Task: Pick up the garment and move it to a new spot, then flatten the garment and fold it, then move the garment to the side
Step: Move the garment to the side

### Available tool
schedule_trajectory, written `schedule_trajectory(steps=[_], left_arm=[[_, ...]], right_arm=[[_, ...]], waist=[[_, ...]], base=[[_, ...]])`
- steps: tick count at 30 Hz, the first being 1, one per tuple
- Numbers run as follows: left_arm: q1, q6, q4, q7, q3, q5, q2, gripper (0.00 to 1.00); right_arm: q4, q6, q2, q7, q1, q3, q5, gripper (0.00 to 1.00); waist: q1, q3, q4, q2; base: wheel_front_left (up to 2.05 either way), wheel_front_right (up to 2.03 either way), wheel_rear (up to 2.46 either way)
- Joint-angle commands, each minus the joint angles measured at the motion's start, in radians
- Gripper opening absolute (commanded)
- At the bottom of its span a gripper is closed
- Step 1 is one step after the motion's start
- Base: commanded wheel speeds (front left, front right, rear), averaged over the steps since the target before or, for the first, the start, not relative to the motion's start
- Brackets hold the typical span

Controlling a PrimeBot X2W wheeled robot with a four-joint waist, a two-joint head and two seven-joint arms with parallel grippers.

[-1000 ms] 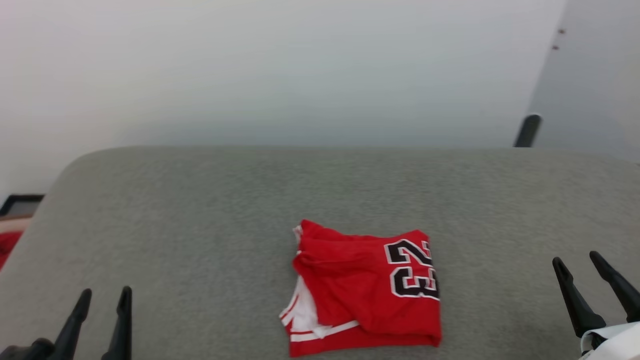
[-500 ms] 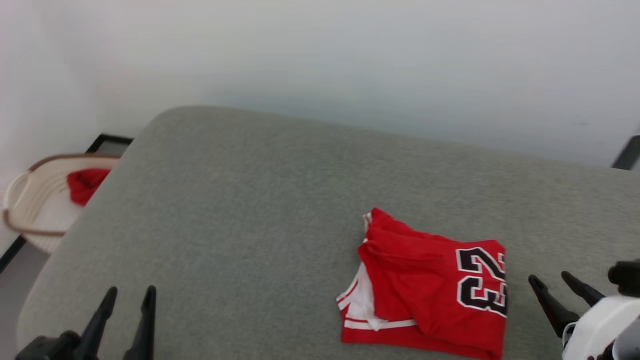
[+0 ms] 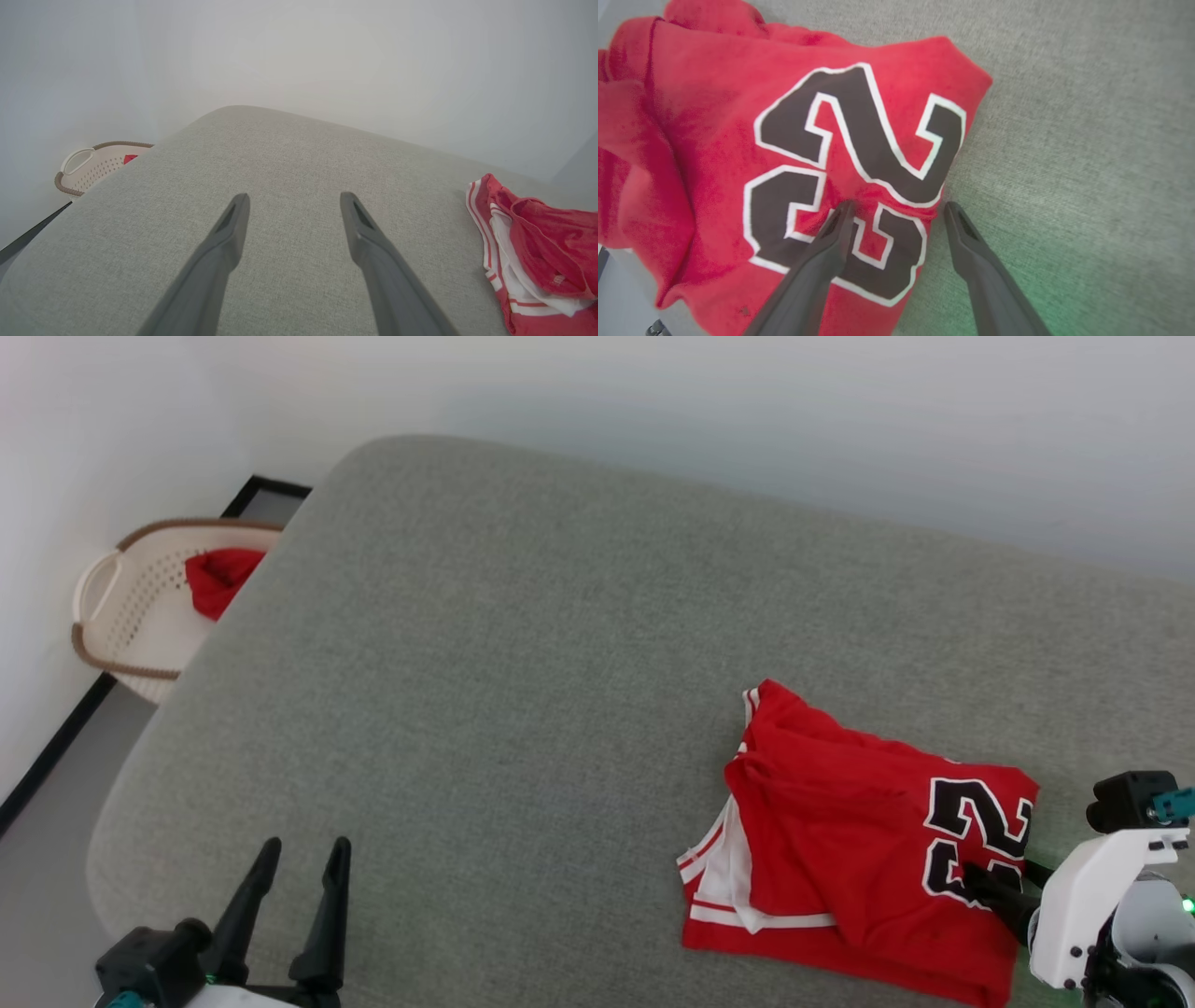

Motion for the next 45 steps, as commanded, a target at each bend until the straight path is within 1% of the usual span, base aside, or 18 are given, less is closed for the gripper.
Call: schedule_trajectory(steps=[1, 5, 6, 7, 12, 17, 23, 28, 34, 40, 45], left_arm=[[-0.012, -0.005, 0.006, -0.008, -0.001, -0.002, -0.004, 1.0], [-0.023, -0.005, 0.017, -0.015, -0.006, -0.005, -0.01, 1.0], [-0.026, -0.006, 0.021, -0.017, -0.007, -0.005, -0.011, 1.0], [-0.028, -0.007, 0.024, -0.017, -0.008, -0.006, -0.011, 1.0], [-0.033, -0.009, 0.034, -0.02, -0.008, -0.01, -0.011, 1.0], [-0.03, -0.004, 0.038, -0.025, -0.003, -0.012, -0.007, 1.0], [-0.037, -0.001, 0.037, -0.025, -0.008, -0.012, -0.003, 1.0], [-0.045, -0.002, 0.038, -0.022, -0.016, -0.011, 0.002, 1.0], [-0.063, -0.005, 0.043, -0.023, -0.032, -0.002, 0.006, 1.0], [-0.1, -0.011, 0.05, -0.028, -0.05, 0.009, 0.008, 1.0], [-0.136, -0.014, 0.056, -0.031, -0.062, 0.014, 0.013, 1.0]], right_arm=[[0.012, 0.0, 0.007, 0.019, -0.012, -0.002, 0.004, 1.0], [0.046, 0.0, 0.03, 0.074, -0.024, 0.009, -0.006, 1.0], [0.047, 0.0, 0.03, 0.085, -0.028, 0.023, -0.009, 0.41], [0.051, 0.0, 0.031, 0.087, -0.031, 0.025, -0.012, 0.0], [0.052, 0.0, 0.03, 0.072, -0.058, 0.02, -0.015, 0.0], [0.033, 0.0, 0.011, 0.074, -0.094, 0.014, -0.017, 0.0], [-0.018, 0.0, -0.035, 0.071, -0.122, 0.028, -0.03, 0.0], [-0.078, 0.0, -0.078, 0.074, -0.142, 0.033, -0.041, 0.0], [-0.122, 0.0, -0.137, 0.065, -0.167, 0.041, -0.068, 0.0], [-0.142, 0.0, -0.197, 0.035, -0.208, 0.049, -0.101, 0.0], [-0.145, 0.0, -0.245, 0.023, -0.244, 0.051, -0.107, 0.0]], waist=[[0.0, 0.021, 0.016, 0.0], [0.0, 0.031, 0.015, 0.0], [0.0, 0.032, 0.015, 0.0], [0.0, 0.033, 0.015, 0.0], [0.0, 0.033, 0.009, 0.0], [0.0, 0.025, -0.01, 0.0], [0.0, 0.011, -0.047, 0.0], [0.0, -0.002, -0.088, 0.0], [0.0, -0.008, -0.141, 0.0], [0.0, 0.006, -0.196, 0.0], [0.0, 0.028, -0.238, 0.0]], base=[[0.0, 0.0, 0.0], [0.0, 0.0, 0.0], [0.0, 0.0, 0.0], [0.0, 0.0, 0.0], [0.0, 0.0, 0.0], [0.0, 0.0, 0.0], [0.0, 0.0, 0.0], [0.0, 0.0, 0.0], [0.0, 0.0, 0.0], [0.0, 0.0, 0.0], [0.0, 0.0, 0.0]])
